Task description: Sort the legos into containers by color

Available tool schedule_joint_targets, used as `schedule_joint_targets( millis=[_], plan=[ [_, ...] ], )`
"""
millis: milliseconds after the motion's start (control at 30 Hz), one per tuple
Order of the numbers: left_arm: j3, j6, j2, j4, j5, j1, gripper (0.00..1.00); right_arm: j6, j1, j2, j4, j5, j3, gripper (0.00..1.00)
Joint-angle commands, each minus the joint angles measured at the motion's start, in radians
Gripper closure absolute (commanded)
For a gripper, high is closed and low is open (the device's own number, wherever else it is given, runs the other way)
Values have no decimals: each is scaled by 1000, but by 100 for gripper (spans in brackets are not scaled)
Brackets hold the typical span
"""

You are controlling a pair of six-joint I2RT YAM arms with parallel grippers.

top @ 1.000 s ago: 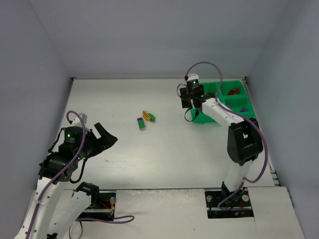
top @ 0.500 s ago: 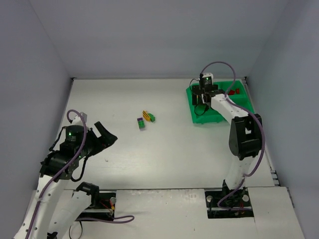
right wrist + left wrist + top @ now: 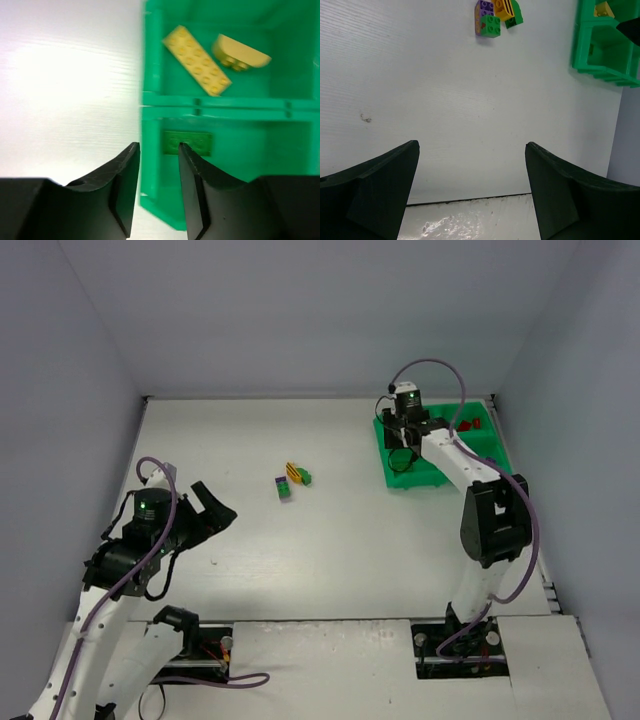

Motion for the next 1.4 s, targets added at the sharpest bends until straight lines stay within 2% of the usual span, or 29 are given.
schedule_joint_targets(
  millis=[0, 133, 267, 367, 600, 867, 1367],
  plan=[
    [30, -7, 10, 55, 10, 1, 20, -58, 89, -64, 23, -102, 70, 68],
    [32, -6, 4, 48, 10, 1, 20, -111, 195, 13, 8, -183, 137, 67],
    [32, -6, -5, 35, 3, 1, 20, -106, 256, 76, 8, -243, 183, 56],
    [30, -7, -13, 25, -2, 3, 20, -106, 294, 126, 8, -261, 226, 52],
    [30, -12, -27, -4, -11, 1, 20, -117, 337, 231, 3, -338, 311, 50],
    [38, -19, -33, -26, -17, 1, 20, -152, 359, 280, -2, -410, 295, 46],
    [47, -27, -33, -38, -20, 1, 20, -187, 370, 349, -15, -373, 297, 45]
  ],
)
